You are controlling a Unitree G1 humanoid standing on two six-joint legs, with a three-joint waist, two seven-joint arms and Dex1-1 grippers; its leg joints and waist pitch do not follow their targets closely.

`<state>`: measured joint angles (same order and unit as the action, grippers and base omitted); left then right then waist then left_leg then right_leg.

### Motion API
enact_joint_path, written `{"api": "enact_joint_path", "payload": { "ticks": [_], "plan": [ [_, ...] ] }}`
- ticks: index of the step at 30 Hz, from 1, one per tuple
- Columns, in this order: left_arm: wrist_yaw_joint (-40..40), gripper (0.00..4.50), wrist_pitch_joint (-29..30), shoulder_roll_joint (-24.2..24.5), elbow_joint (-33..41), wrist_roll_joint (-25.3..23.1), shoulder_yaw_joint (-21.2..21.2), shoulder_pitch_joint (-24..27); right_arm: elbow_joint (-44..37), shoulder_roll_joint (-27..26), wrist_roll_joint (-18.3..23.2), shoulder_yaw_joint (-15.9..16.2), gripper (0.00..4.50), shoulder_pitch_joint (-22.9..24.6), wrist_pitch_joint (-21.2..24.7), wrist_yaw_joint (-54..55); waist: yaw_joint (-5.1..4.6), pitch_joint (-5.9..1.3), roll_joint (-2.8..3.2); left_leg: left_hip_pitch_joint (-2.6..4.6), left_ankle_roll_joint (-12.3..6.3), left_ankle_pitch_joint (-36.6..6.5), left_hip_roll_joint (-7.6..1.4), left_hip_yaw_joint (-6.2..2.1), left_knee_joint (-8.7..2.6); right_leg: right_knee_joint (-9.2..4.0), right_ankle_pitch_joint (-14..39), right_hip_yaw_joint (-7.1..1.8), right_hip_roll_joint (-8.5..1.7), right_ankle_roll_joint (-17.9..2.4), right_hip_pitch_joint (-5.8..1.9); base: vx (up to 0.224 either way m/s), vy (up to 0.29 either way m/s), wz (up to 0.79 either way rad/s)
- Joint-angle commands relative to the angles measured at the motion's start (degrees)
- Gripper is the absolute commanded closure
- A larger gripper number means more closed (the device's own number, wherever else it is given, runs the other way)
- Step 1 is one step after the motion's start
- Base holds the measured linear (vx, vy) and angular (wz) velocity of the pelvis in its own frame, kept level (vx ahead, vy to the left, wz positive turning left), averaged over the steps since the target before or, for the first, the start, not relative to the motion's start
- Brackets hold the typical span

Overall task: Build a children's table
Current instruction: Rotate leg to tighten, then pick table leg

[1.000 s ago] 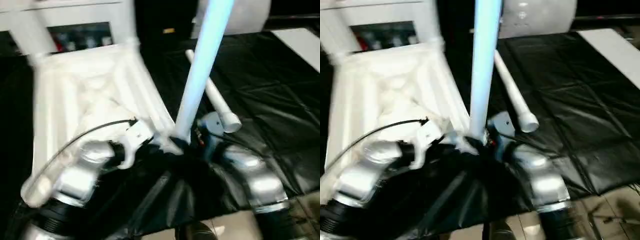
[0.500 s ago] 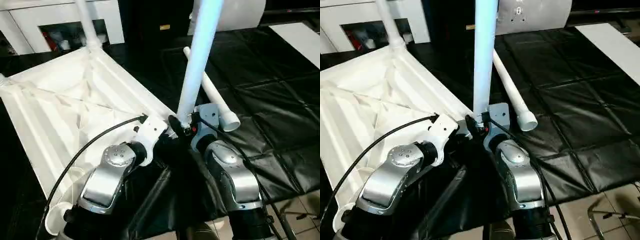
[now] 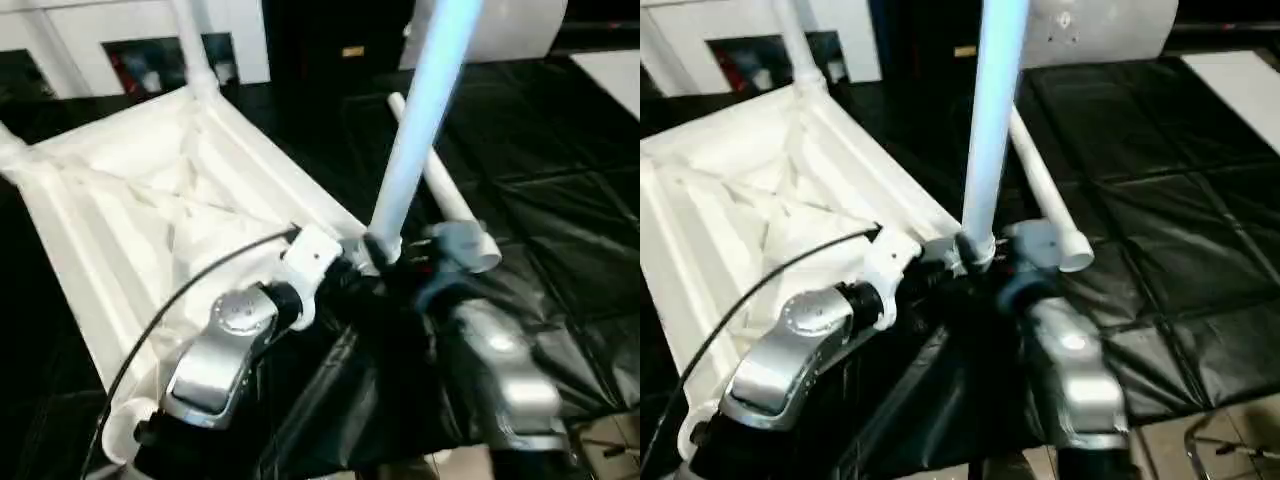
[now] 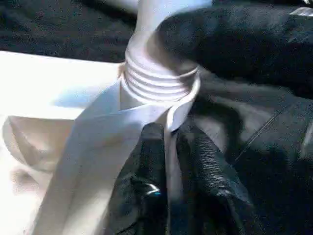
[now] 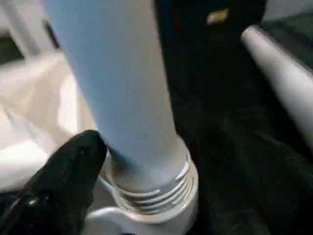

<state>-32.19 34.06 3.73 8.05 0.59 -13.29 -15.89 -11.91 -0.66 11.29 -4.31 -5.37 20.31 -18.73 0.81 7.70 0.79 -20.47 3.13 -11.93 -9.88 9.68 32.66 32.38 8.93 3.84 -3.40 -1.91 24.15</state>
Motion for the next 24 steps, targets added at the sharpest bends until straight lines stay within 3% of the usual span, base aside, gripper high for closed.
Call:
{"api": "enact_joint_path", "payload": {
  "ticks": [1,4,5,7,9,11,12,13,14,15,16,19,20,24],
  "plan": [
    [0.0,3.56,-0.8,-0.1,0.1,0.9,1.1,0.6,-2.3,0.2,2.3,-2.3,0.00,1.3,-0.6,-0.2,0.13,-4.64,-0.82,-0.41,-8.72,-1.1,-2.81,-0.50,-2.84,-2.70,9.8,-3.08,-4.52,-12.3,-3.99,0.000,0.000,0.00],
    [0.4,3.56,-1.1,-1.0,-0.2,3.3,4.5,0.8,-4.2,1.0,5.2,-3.2,0.00,3.6,-0.1,-1.1,0.11,-4.40,-0.95,-0.49,-7.36,-3.4,-2.54,-0.50,-2.89,-3.25,15.0,-3.01,-4.45,-10.9,-3.87,0.000,0.000,0.00],
    [1.1,3.56,-0.7,-0.2,-0.4,5.0,7.8,0.3,-5.5,2.7,5.6,-2.5,0.00,4.5,1.2,-2.6,0.09,-4.28,-1.06,-0.56,-6.33,-5.0,-2.33,-0.53,-2.86,-3.51,18.4,-2.96,-4.33,-9.3,-3.87,0.000,0.000,0.00],
    [1.5,3.56,-0.5,0.4,-0.5,5.2,8.9,0.1,-5.8,3.1,5.5,-2.4,0.00,4.6,2.0,-3.0,-0.04,-4.22,-1.16,-0.57,-5.83,-5.7,-2.25,-0.61,-2.90,-3.60,19.6,-2.93,-4.17,-8.5,-3.81,0.000,0.000,0.00],
    [2.4,3.56,-0.2,2.5,-0.7,4.6,10.5,-0.4,-6.4,3.8,5.7,-2.0,0.00,4.6,3.0,-3.9,-0.26,-4.17,-1.12,-0.45,-5.20,-7.2,-2.01,-0.69,-2.89,-3.96,23.1,-2.88,-4.10,-6.6,-3.67,0.000,0.000,0.00],
    [3.3,3.56,1.4,8.8,0.0,1.2,12.6,-0.9,-7.1,6.6,5.1,0.6,0.00,4.7,5.6,-5.7,-0.20,-4.17,-0.99,-0.31,-4.87,-7.0,-1.97,-0.79,-2.95,-4.00,24.4,-2.89,-3.99,-5.6,-3.54,0.000,0.000,0.00],
    [3.4,3.56,1.7,9.7,0.1,0.7,12.9,-1.0,-7.1,7.1,4.8,1.1,0.00,4.7,5.9,-6.1,-0.27,-4.27,-1.06,-0.31,-4.77,-6.7,-2.00,-0.85,-2.96,-3.85,23.8,-2.84,-3.85,-5.5,-3.59,0.000,0.000,0.00],
    [3.6,3.56,2.2,11.3,0.5,-0.3,13.5,-1.1,-7.1,8.2,4.0,2.3,0.00,4.8,6.2,-6.7,-0.36,-4.34,-0.86,-0.33,-4.74,-5.9,-2.03,-0.93,-2.95,-3.62,22.3,-2.83,-3.73,-5.5,-3.62,0.000,0.000,0.00],
    [4.7,3.93,4.0,14.3,1.2,-1.9,15.8,-1.7,-6.6,11.1,1.3,5.9,0.00,5.1,8.2,-7.8,-0.35,-4.42,-0.74,-0.15,-4.63,-5.6,-2.03,-0.88,-2.83,-3.59,21.3,-2.83,-3.70,-5.9,-3.50,0.000,0.000,0.00],
    [5.1,3.93,5.3,16.5,1.9,-2.8,17.4,-1.9,-5.9,12.5,-0.6,8.1,0.00,5.0,9.5,-7.9,-0.19,-4.45,-0.32,0.04,-4.18,-4.9,-2.11,-0.95,-2.80,-3.26,19.7,-2.82,-3.59,-6.9,-3.46,0.000,0.000,0.00],
    [5.3,3.93,6.0,18.5,2.3,-3.6,18.1,-1.9,-5.5,13.0,-1.3,9.2,0.00,4.9,10.4,-7.8,-0.26,-4.51,-0.35,-0.07,-4.32,-4.3,-2.01,-0.89,-2.75,-3.28,18.7,-2.83,-3.55,-7.3,-3.57,0.000,0.000,0.00],
    [5.3,4.21,7.4,24.2,2.9,-6.6,18.9,-1.3,-4.8,12.9,-1.9,10.8,0.00,4.2,12.3,-7.1,-0.16,-4.72,-0.60,-0.09,-4.84,-2.8,-2.22,-0.94,-2.70,-2.59,13.7,-2.97,-3.73,-10.0,-3.72,0.000,0.000,0.00],
    [5.4,4.34,7.6,26.1,2.9,-7.8,18.9,-0.8,-4.6,12.9,-2.1,11.2,0.00,4.0,12.8,-7.0,0.01,-4.74,-0.36,0.05,-5.09,-2.6,-2.33,-0.96,-2.68,-2.44,13.1,-3.00,-3.89,-10.6,-3.66,0.000,0.000,0.00],
    [5.5,4.46,9.8,34.1,3.3,-11.8,19.2,2.7,-3.1,13.3,-2.9,13.8,0.00,2.5,15.0,-6.6,0.19,-4.68,-0.34,-0.01,-4.60,-2.8,-2.34,-1.07,-2.82,-2.16,13.4,-2.96,-3.94,-10.8,-3.70,0.000,0.000,0.00]
  ]
}}
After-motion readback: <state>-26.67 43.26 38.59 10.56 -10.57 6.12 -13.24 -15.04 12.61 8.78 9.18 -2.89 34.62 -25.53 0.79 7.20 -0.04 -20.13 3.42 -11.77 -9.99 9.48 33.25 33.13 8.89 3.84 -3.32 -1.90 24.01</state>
